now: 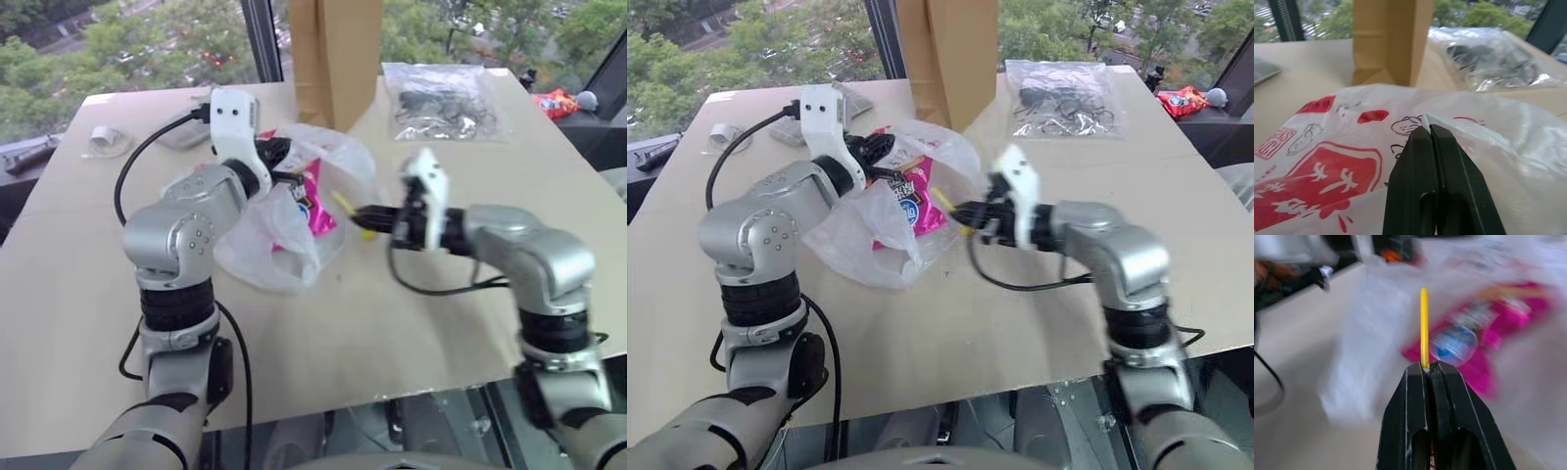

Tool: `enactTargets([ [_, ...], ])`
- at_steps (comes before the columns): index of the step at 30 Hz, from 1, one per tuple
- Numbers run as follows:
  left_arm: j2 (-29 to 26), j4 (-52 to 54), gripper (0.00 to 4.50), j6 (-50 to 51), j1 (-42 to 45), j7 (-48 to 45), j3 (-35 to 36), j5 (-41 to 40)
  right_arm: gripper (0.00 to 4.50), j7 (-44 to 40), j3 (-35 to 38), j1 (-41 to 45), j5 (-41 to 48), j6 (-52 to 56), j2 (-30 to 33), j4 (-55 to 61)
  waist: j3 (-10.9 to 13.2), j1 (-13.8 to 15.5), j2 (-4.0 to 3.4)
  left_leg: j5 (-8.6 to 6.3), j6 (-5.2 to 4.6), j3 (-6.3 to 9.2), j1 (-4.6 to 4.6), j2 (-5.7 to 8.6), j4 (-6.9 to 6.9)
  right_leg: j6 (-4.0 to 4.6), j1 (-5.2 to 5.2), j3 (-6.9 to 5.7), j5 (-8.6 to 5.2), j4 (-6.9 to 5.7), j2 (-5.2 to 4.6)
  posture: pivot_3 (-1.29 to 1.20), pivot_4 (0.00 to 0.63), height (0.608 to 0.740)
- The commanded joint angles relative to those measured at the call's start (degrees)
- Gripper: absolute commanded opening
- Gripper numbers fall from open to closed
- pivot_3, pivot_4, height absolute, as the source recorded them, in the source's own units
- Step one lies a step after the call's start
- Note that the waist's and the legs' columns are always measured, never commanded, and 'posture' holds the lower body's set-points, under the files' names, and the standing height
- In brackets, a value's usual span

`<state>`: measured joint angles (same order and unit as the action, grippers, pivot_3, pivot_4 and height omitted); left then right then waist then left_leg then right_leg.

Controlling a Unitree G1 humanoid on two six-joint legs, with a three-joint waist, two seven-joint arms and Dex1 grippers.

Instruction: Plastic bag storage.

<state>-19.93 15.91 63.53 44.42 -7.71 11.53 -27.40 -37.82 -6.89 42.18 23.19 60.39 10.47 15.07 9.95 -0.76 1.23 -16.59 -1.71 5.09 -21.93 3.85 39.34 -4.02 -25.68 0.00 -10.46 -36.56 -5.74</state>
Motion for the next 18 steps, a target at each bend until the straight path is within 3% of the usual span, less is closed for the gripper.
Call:
enactTargets([
  [1,-1.1,5.02,0.0,1.15,0.75,-2.47,1.39,-3.15,0.02,7.81,-0.58,6.07,-5.62,-9.34,-5.09,-13.2,0.0,0.0,0.0,0.0,0.0,0.0,-0.01,0.01,0.0,0.0,-0.01,0.0,0.0,0.0,-0.01,0.0,0.15,0.74],
  [8,-0.07,10.65,0.0,3.91,-1.95,-1.66,1.39,-5.51,0.02,13.9,-1.38,22.92,-15.92,-39.83,-12.5,-57.19,0.0,-1.43,-0.01,0.01,0.01,-0.05,0.03,0.0,-0.14,0.02,-0.04,0.05,-0.01,0.05,0.05,0.0,0.15,0.74],
  [11,0.99,12.11,0.0,3.51,-4.6,0.17,1.3,-4.4,0.93,12.05,-1.2,27.28,-17.89,-48.21,-12.73,-67.59,0.01,-1.73,-0.01,0.01,0.01,-0.06,0.05,-0.02,-0.26,0.02,-0.05,0.1,-0.01,0.13,0.06,0.0,0.15,0.74],
  [13,1.75,12.05,0.0,1.71,-5.53,-0.01,1.38,-4.28,1.91,9.0,-1.97,27.49,-18.73,-49.74,-12.1,-67.35,0.02,-1.8,-0.02,0.0,0.01,-0.05,0.01,-0.04,-0.27,0.02,-0.05,0.08,-0.01,0.21,0.07,0.0,0.15,0.74],
  [17,1.44,11.26,0.0,-0.37,-6.92,-0.28,0.79,-3.37,3.86,4.76,-3.72,23.61,-19.82,-47.21,-9.52,-57.23,0.02,-1.76,-0.04,0.0,0.01,-0.04,-0.04,-0.05,-0.28,0.02,-0.1,0.08,0.0,0.23,0.09,0.0,0.15,0.74],
  [18,1.21,10.02,0.0,-3.22,-7.35,-0.98,0.15,-2.21,4.37,2.82,-4.26,18.81,-18.16,-41.32,-7.1,-45.4,0.02,-1.57,-0.04,0.0,0.01,-0.03,-0.03,-0.05,-0.27,0.02,-0.1,0.07,0.0,0.22,0.09,0.0,0.15,0.74],
])
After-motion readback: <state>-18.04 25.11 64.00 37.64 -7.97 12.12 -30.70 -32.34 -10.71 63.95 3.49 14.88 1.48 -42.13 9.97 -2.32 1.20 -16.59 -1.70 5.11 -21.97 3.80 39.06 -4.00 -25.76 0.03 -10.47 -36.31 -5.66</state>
